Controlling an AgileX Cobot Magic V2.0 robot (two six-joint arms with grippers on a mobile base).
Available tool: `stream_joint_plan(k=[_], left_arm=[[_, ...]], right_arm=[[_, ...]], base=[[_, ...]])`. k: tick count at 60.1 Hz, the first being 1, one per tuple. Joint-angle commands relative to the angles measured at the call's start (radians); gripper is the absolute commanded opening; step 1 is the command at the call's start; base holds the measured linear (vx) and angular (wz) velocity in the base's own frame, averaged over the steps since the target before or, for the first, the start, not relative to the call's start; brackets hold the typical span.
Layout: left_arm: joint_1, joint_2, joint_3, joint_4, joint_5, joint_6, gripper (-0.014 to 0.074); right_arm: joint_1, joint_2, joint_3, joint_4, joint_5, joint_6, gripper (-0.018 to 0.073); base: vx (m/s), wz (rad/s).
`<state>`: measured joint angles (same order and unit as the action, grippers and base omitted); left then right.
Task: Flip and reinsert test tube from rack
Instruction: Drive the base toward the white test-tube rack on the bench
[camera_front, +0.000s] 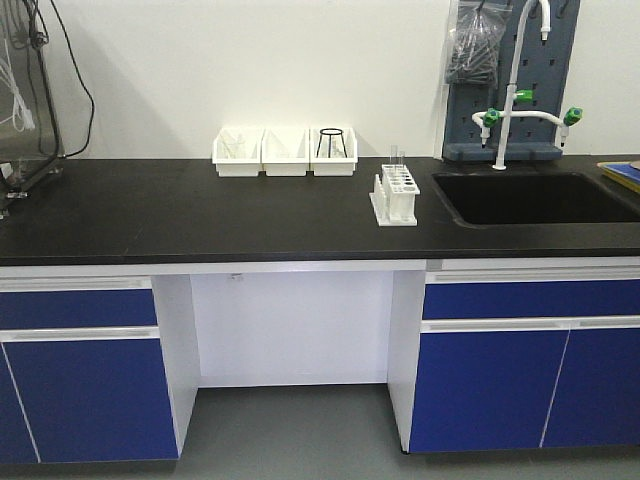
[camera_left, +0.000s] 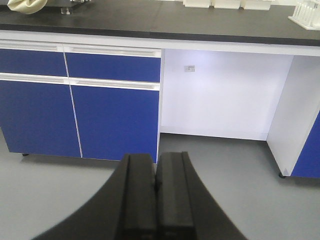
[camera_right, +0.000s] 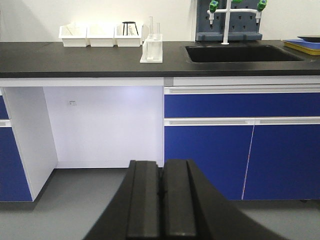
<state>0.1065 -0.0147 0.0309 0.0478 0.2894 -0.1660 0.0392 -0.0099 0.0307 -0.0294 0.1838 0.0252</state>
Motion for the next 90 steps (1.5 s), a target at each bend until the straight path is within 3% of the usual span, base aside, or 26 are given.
stream_joint_plan(k=[1, 48, 90], left_arm=[[-0.007, -0.003, 0.002, -0.004, -0.088, 0.0, -0.0006], [-0.007, -0.003, 0.002, -0.004, -0.088, 0.0, -0.0006], [-0.007, -0.003, 0.002, -0.004, -0.088, 0.0, -0.0006]], right_arm=[[-0.006, -0.01, 0.0, -0.013, -0.083, -0.002, -0.0012], [-0.006, -0.01, 0.0, -0.013, -0.083, -0.002, -0.0012], [-0.007, -0.01, 0.0, -0.014, -0.083, -0.002, -0.0012]], base=[[0.0, 0.0], [0.04, 0.0], [0.4, 0.01]])
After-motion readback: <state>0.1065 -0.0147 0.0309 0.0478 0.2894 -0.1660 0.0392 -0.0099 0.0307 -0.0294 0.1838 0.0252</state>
